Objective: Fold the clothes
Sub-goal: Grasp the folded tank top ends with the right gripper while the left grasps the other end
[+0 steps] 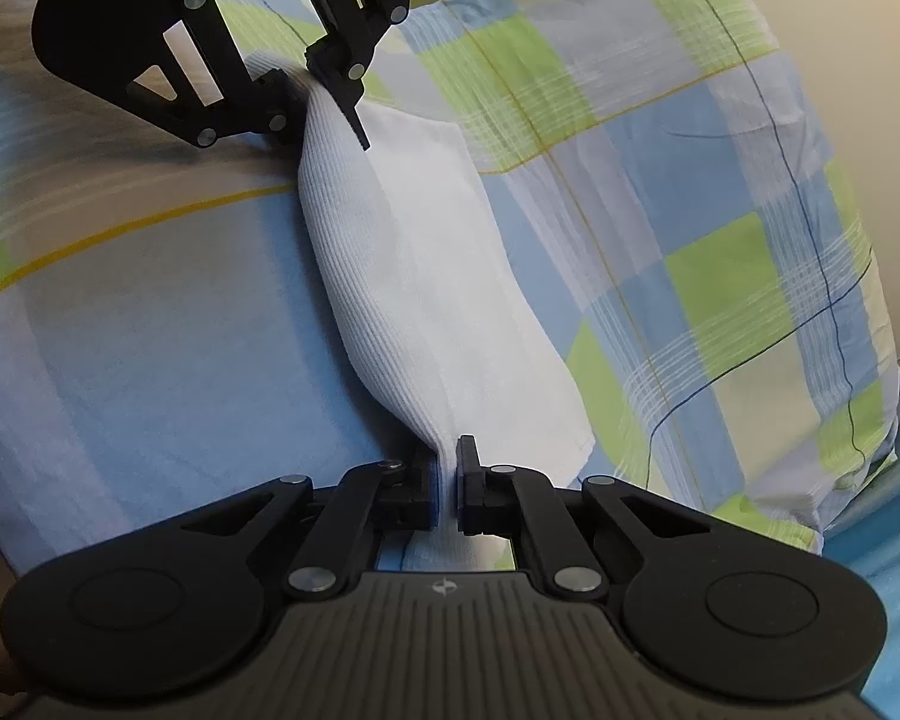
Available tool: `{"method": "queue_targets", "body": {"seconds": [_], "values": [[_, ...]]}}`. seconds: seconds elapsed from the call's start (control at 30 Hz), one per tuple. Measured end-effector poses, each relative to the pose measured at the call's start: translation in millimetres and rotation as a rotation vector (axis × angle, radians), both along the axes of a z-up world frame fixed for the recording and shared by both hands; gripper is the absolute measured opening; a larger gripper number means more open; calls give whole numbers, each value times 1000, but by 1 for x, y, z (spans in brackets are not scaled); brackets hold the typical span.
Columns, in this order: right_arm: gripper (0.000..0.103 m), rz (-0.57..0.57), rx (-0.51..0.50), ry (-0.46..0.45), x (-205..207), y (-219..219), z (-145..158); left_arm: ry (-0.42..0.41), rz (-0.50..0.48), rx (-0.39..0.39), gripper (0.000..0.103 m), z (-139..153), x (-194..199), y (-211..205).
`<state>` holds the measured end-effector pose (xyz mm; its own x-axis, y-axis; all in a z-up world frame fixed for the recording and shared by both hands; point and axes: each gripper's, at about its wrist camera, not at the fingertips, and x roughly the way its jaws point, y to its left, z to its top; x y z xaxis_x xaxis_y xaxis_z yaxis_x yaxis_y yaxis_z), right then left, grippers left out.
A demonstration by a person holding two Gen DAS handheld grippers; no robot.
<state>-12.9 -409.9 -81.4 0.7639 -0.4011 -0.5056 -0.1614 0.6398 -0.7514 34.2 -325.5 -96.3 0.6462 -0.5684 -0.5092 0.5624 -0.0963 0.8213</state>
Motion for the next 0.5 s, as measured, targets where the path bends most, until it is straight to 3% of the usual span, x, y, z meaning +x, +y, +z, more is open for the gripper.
{"method": "queue_targets", "body": {"seconds": [0.5], "values": [[3, -34, -35, -46, -43, -18, 49, -46, -76, -51, 8, 34, -32, -9]]}}
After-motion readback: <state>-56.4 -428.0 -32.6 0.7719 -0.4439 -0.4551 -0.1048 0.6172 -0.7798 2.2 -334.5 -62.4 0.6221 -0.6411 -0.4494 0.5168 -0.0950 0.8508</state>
